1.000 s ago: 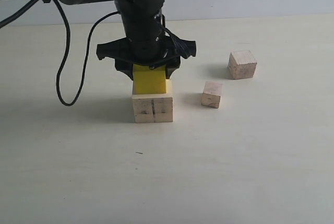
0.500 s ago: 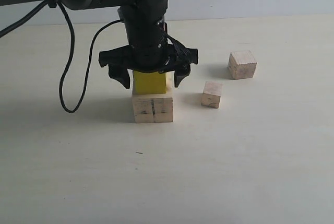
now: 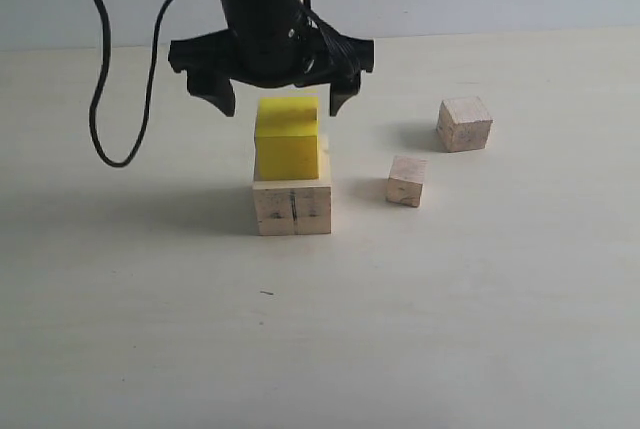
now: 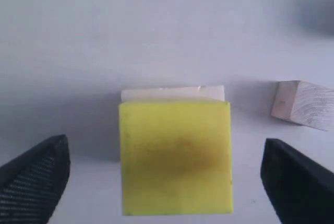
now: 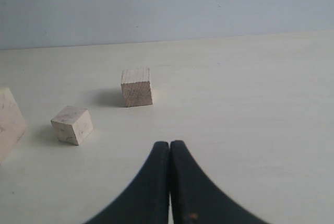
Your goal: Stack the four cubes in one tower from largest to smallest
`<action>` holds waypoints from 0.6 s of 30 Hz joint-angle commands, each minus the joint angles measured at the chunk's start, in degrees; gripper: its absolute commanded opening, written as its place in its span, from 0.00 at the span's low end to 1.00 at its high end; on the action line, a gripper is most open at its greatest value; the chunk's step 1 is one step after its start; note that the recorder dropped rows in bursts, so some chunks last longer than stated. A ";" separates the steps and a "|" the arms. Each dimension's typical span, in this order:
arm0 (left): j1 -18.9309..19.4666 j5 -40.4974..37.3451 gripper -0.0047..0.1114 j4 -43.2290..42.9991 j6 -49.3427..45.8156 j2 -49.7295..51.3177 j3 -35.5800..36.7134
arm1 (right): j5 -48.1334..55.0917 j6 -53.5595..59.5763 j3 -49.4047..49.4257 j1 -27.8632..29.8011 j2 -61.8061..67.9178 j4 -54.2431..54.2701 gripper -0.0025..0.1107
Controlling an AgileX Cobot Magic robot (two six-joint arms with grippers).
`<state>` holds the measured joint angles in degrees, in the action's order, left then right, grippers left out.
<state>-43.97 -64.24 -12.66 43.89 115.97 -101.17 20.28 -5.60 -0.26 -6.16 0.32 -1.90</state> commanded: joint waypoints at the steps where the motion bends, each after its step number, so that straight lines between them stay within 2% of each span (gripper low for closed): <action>1: 0.05 -2.57 0.85 -2.66 -3.10 -3.94 -0.67 | -0.66 -0.01 0.26 0.21 -0.32 0.02 0.02; 10: 0.05 -5.72 0.85 -9.02 -9.59 -10.76 0.40 | -0.66 -0.01 0.26 0.21 -0.32 0.02 0.02; 18: 0.05 -5.72 0.85 -12.34 -12.28 -17.73 8.22 | -0.66 -0.01 0.26 0.21 -0.32 0.02 0.02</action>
<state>-43.97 -69.60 -23.63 32.72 100.87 -95.81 20.28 -5.60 -0.26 -6.16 0.32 -1.90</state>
